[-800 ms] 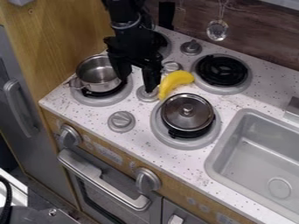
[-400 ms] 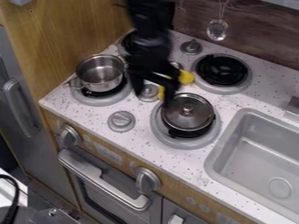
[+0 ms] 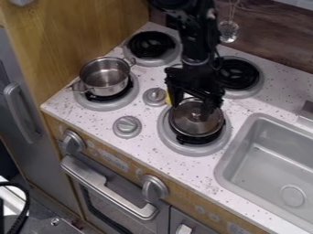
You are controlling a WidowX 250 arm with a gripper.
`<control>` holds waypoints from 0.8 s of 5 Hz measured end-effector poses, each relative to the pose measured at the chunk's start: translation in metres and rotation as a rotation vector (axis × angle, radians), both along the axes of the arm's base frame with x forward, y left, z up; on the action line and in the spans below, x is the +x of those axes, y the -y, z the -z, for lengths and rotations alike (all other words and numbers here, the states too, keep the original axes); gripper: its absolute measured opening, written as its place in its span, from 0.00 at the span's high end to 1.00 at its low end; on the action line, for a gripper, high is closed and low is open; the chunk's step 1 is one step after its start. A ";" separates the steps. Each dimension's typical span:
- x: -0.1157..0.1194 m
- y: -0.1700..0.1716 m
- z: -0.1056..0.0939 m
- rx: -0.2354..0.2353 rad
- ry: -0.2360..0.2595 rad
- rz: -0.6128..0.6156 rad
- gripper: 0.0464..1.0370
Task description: Place the lid on top of the silver pot
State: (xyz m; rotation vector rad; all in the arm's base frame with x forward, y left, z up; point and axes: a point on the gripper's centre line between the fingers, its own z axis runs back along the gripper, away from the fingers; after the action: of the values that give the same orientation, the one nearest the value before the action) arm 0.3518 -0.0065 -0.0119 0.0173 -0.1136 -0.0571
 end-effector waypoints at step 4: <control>0.034 0.000 0.041 -0.002 -0.014 -0.058 0.07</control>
State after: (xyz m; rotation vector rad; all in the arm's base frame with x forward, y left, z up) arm 0.3862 -0.0068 -0.0526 0.0182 -0.0989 0.0010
